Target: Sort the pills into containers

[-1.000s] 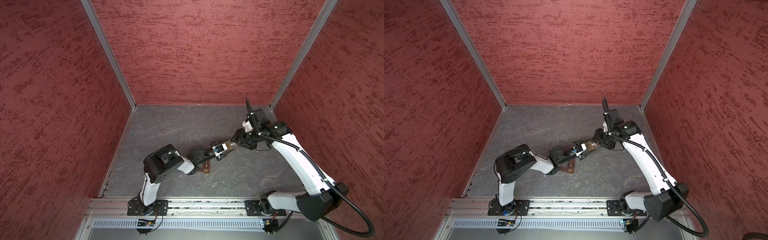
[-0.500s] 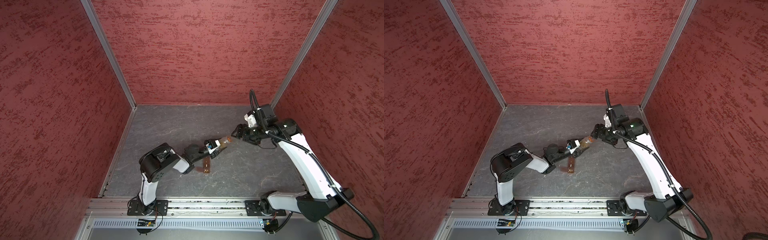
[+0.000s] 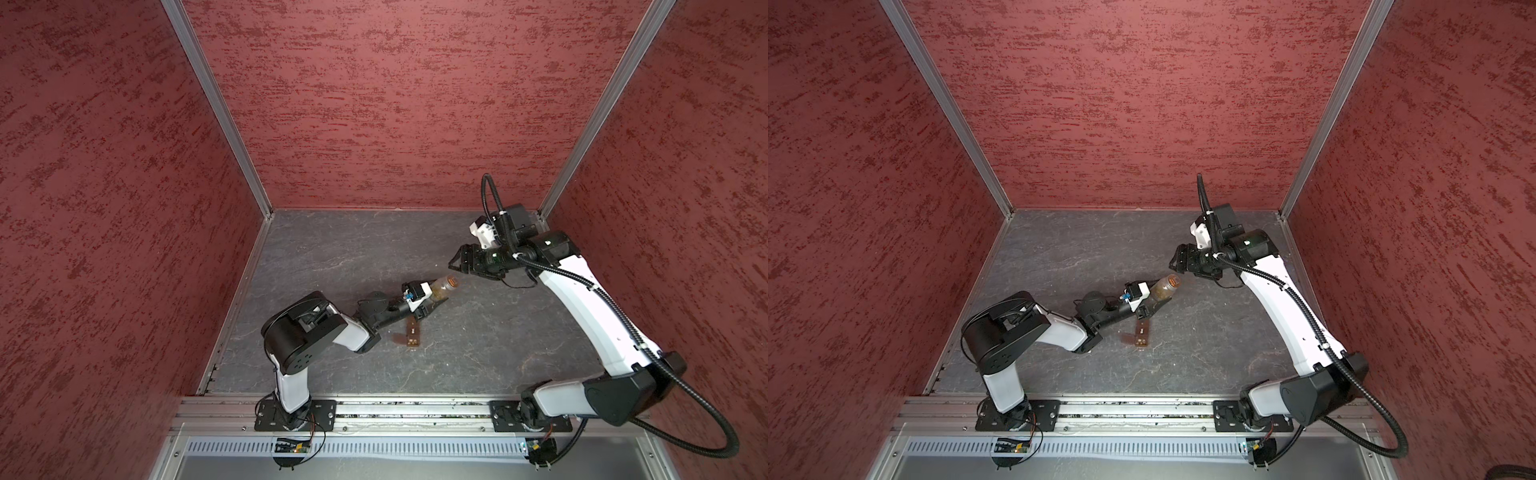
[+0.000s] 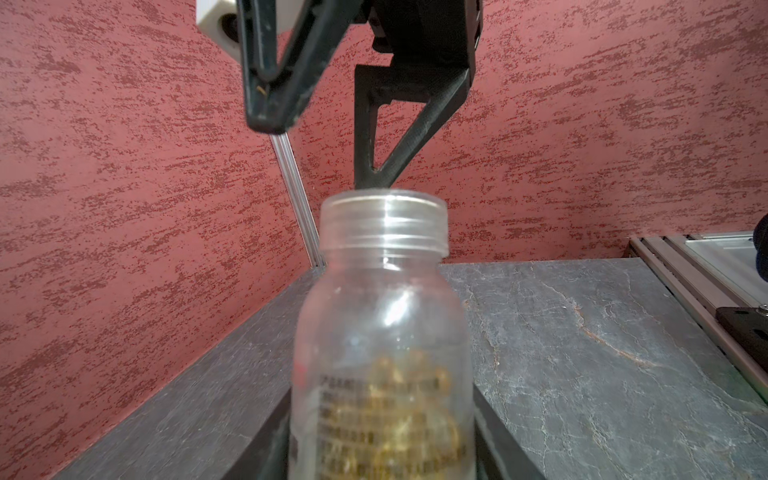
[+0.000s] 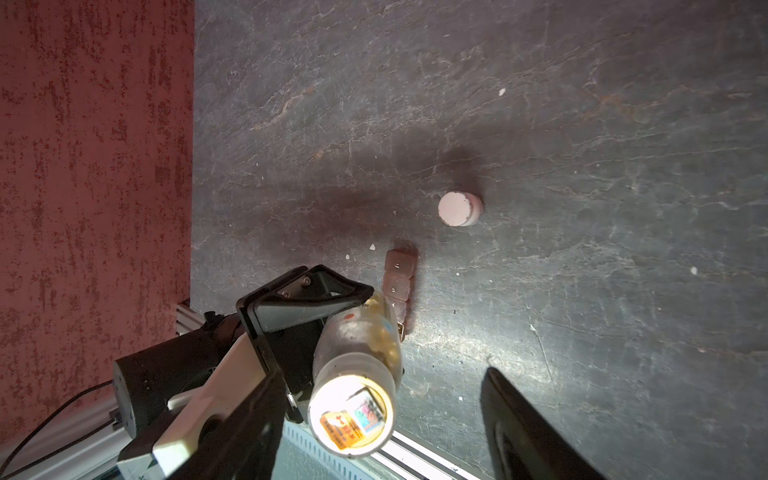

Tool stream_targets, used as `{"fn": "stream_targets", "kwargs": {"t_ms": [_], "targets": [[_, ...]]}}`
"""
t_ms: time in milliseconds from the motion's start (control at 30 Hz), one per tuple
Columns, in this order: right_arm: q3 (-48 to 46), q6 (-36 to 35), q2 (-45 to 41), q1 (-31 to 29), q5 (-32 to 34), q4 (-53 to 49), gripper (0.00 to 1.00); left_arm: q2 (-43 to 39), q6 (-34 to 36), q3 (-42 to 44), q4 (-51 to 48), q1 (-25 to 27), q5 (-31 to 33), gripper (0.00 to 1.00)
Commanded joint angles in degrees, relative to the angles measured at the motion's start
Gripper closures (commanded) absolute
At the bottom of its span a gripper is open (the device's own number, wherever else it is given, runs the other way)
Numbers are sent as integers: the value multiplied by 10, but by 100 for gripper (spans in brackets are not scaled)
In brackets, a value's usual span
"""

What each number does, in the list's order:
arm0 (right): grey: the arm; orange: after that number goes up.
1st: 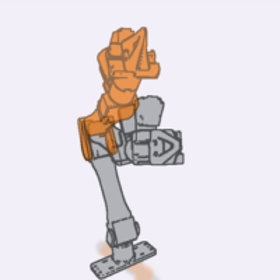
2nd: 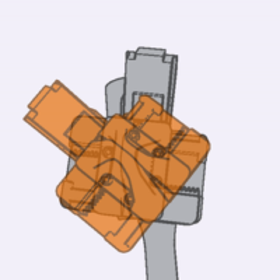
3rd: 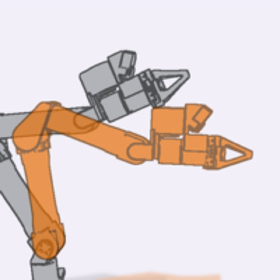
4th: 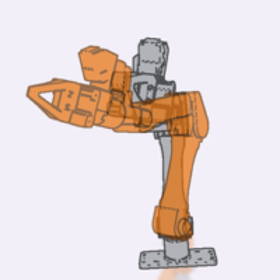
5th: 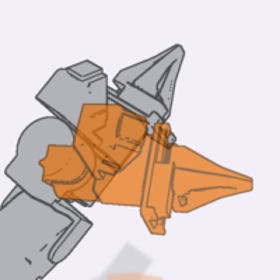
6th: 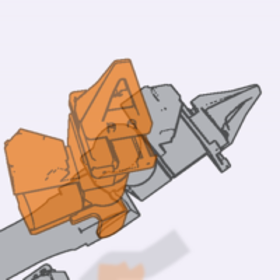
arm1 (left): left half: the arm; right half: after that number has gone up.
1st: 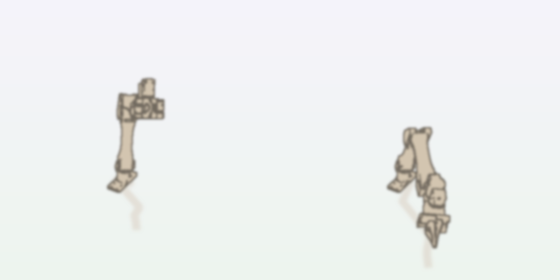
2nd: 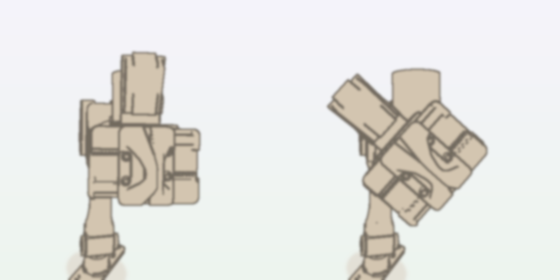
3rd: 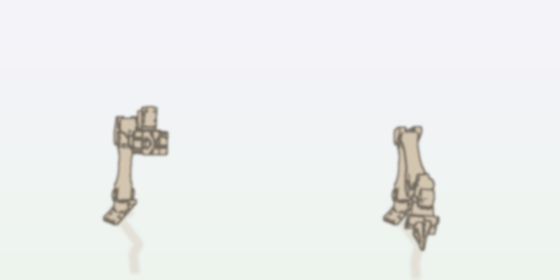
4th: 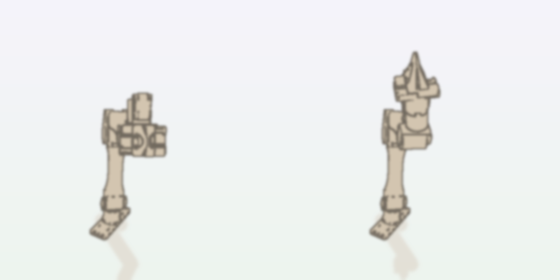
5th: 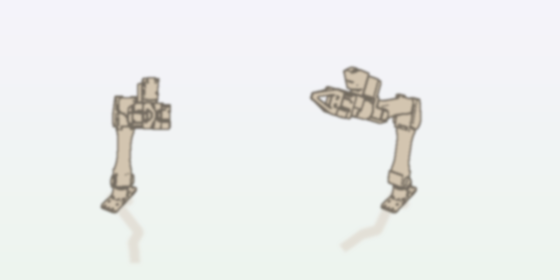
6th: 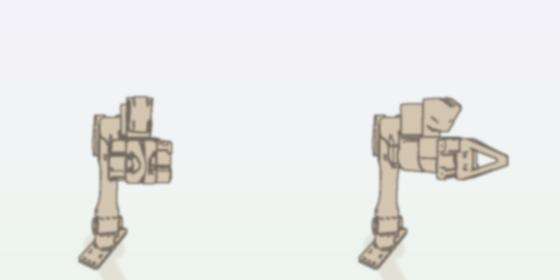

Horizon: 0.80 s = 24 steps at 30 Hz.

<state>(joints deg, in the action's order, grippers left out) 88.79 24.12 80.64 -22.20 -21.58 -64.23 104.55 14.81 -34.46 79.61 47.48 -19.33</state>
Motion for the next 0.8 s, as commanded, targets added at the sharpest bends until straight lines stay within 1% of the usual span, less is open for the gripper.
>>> {"fn": "stream_targets", "kwargs": {"t_ms": [0,467,633,767], "targets": [[-3,-19,3,-11,-29,25,25,-10,-11,-3,14,-1,-6,100],[0,-15,18,-41,-39,17,25,7,-18,-32,14,-3,-8,100],[14,-20,21,-54,-36,1,28,16,-21,-39,14,-6,-8,100],[16,-20,18,-61,-17,-15,30,23,-22,-41,15,-7,-5,100]]}}
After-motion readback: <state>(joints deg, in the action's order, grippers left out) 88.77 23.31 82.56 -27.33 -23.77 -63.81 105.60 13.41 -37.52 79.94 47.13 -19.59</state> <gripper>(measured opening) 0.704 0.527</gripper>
